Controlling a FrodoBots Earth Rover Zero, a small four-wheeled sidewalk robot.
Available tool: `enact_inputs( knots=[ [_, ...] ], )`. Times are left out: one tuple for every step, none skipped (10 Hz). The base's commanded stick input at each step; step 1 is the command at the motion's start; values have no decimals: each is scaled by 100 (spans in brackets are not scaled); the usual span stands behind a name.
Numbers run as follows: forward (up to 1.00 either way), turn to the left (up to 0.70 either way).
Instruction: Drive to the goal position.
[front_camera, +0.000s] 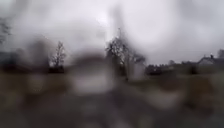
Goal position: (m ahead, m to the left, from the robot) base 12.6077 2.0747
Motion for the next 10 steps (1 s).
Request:
enact_inputs(
  knots=[
    [85, 0],
    [85, 0],
    [85, 0],
    [85, 0],
    [85, 0],
    [85, 0],
    [85, 0],
    [85, 0],
    [85, 0],
    [85, 0]
  ],
)
